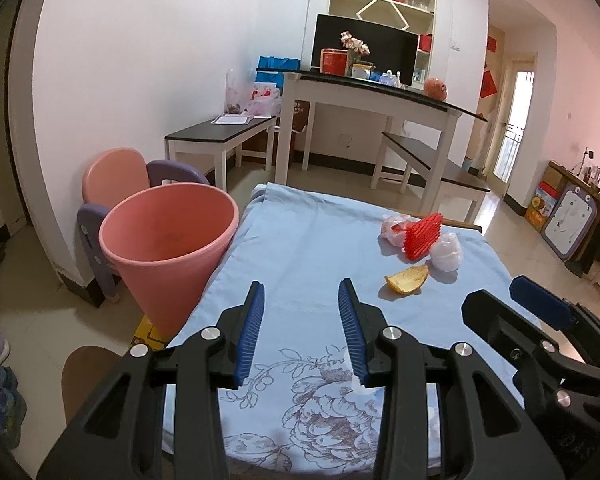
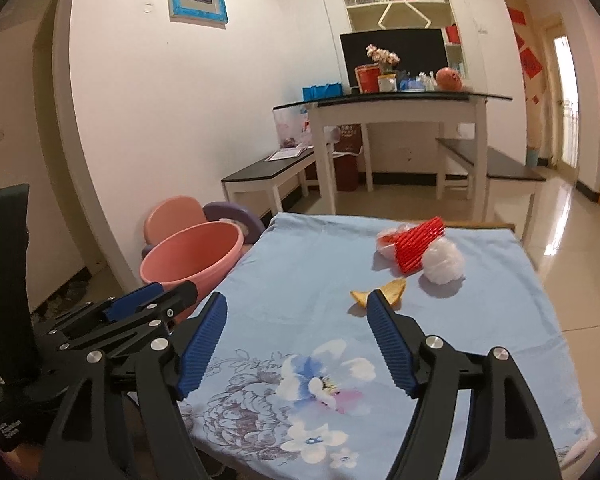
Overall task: Collect trash
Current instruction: 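Move both tools back over the table toward the peel and white bag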
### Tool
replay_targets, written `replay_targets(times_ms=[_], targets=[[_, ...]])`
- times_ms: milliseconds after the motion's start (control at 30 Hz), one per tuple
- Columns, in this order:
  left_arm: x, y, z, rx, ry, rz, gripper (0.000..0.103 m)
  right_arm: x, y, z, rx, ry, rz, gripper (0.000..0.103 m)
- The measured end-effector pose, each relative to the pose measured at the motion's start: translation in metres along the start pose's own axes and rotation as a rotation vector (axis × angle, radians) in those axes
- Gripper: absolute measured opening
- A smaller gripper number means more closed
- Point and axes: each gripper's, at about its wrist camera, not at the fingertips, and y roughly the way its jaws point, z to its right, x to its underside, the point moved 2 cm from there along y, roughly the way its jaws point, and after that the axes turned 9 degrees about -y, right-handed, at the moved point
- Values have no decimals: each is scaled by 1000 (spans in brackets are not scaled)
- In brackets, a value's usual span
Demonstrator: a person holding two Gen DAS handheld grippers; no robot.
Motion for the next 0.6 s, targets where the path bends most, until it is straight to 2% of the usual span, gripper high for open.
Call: replay_targets(times_ms=[100, 233, 433, 600], targets=[[0, 4, -3, -8, -3, -10, 39, 0, 6, 1, -6, 2, -7, 71], [4, 11, 2, -6, 30, -26, 39, -3, 13, 11, 35, 15, -6, 71], [1, 22, 9, 22, 72, -33, 39, 2, 31, 43, 54, 91, -42, 71], [1, 41, 20, 72, 97, -72, 39, 13, 48, 77, 88, 153, -87, 71]])
